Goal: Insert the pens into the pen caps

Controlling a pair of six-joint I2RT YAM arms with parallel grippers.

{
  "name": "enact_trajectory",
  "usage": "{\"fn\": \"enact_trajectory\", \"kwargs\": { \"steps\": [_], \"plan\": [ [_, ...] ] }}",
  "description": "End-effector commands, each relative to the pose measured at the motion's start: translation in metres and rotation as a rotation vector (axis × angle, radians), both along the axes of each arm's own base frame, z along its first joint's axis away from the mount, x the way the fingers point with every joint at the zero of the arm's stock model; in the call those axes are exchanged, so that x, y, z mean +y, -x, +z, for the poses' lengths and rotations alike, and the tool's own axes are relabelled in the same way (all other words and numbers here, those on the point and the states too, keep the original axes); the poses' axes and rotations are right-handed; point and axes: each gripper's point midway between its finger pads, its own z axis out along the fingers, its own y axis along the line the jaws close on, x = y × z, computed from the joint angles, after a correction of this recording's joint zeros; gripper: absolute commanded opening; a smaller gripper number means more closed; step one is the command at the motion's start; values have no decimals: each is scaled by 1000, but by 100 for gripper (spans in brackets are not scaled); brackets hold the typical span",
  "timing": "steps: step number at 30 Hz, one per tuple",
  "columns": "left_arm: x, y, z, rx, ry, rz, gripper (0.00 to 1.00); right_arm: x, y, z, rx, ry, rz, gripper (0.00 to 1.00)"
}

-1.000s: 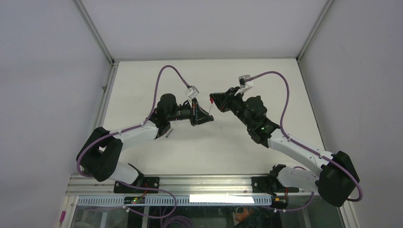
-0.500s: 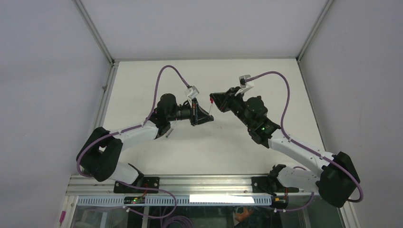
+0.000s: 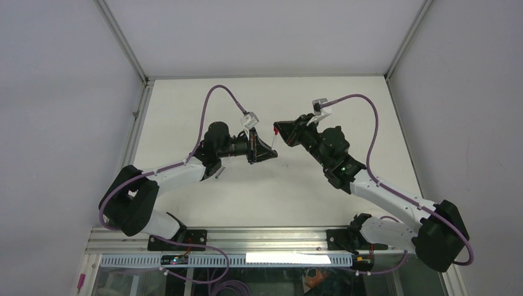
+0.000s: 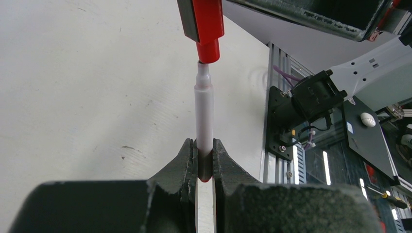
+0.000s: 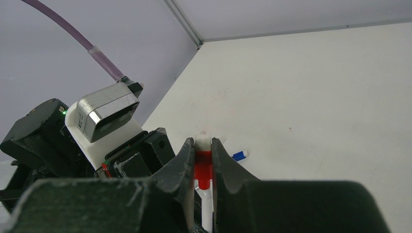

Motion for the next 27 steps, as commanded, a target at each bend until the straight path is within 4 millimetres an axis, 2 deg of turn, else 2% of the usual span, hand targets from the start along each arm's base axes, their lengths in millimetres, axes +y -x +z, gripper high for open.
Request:
{"fn": "enact_trajectory", "kwargs": {
  "steps": [1, 10, 18, 21, 27],
  "plan": [
    [-1, -2, 27, -90, 38, 5, 0, 2, 4, 10, -17, -38, 12, 0],
    [1, 2, 37, -109, 45, 0, 0, 5, 3, -2, 4, -30, 12, 0],
    [3, 1, 40, -123, 44, 14, 0, 9, 5, -4, 15, -28, 28, 0],
    [2, -3, 40, -127, 42, 27, 0, 12, 9, -6, 25, -29, 39, 0],
    [8, -24, 46, -143, 23, 142, 0, 17, 22, -19, 50, -34, 48, 0]
  ]
}}
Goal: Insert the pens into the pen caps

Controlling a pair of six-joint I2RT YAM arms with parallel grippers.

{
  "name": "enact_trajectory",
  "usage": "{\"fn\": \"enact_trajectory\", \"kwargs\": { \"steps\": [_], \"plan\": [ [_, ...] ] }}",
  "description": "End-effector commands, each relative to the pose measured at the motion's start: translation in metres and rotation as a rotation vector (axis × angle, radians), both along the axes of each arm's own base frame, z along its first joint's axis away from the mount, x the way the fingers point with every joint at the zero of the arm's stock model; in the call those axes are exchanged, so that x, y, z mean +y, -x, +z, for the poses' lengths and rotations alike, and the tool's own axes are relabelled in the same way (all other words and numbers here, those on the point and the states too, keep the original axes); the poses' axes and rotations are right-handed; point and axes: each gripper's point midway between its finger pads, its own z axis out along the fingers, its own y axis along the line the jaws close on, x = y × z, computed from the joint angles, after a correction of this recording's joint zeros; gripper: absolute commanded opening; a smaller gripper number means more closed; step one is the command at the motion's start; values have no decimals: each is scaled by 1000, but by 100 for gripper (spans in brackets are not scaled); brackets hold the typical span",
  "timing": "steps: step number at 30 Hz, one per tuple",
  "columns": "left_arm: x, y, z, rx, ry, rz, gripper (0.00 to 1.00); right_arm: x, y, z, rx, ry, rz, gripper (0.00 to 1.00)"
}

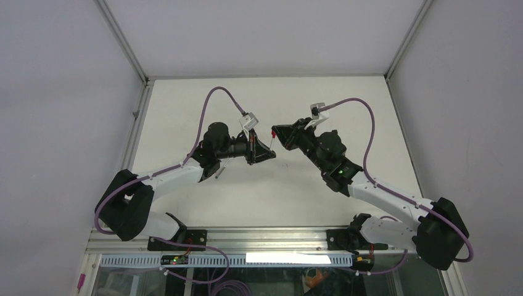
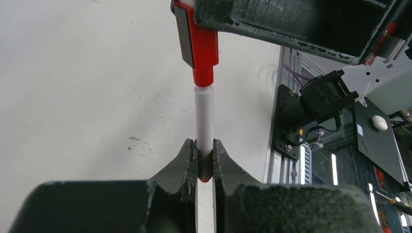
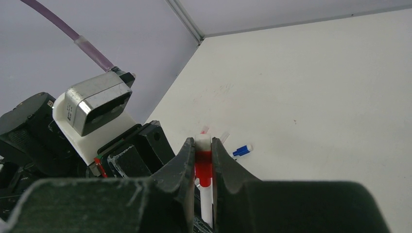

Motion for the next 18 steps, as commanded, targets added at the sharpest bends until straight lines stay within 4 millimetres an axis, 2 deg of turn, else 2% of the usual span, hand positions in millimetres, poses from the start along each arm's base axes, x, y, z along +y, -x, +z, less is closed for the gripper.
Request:
{"fn": "enact_trajectory", "kwargs": {
  "steps": [1, 13, 18],
  "plan": [
    [3, -26, 47, -142, 56, 119, 0, 10, 18, -14, 31, -17, 37, 0],
    [11, -45, 76, -214, 75, 182, 0, 30, 35, -51, 111, 50, 86, 0],
    [20, -48, 85, -272, 39, 223, 0, 30, 42, -72, 163, 111, 95, 0]
  ]
}}
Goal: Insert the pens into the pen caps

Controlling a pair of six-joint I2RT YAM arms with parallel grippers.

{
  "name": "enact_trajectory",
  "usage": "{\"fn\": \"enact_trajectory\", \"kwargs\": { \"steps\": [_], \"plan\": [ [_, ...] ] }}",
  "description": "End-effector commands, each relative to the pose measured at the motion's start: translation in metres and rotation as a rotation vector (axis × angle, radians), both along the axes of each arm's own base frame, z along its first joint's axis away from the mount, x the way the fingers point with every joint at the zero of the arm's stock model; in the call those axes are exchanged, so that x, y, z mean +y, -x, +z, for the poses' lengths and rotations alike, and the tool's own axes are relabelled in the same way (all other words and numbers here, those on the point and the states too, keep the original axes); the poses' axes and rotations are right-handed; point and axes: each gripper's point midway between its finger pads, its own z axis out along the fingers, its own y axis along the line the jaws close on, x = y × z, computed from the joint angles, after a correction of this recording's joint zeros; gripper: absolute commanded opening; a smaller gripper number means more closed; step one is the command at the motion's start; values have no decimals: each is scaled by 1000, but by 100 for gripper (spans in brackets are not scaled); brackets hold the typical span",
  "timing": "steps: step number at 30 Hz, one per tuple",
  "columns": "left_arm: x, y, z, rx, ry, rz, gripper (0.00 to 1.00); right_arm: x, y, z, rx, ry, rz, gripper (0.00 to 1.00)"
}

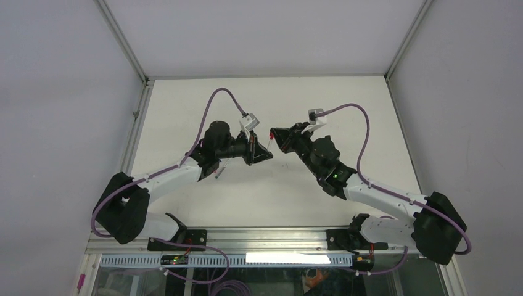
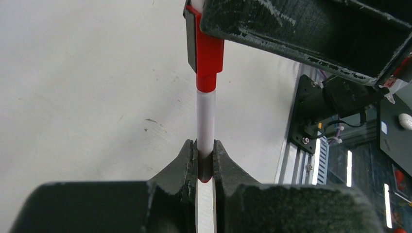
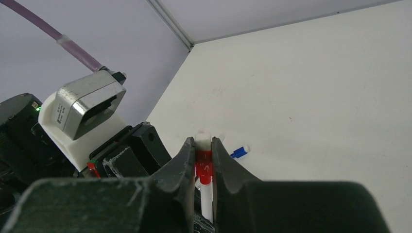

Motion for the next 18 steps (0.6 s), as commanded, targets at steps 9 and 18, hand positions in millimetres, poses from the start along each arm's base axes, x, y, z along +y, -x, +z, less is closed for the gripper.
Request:
{"fn": "enact_trajectory", "kwargs": {
  "steps": [9, 18],
  "plan": [
    [25, -51, 110, -363, 96, 244, 0, 21, 48, -91, 279, 208, 171, 0],
    [21, -63, 127, -395, 111, 261, 0, 46, 60, -121, 370, 251, 231, 0]
  ]
}}
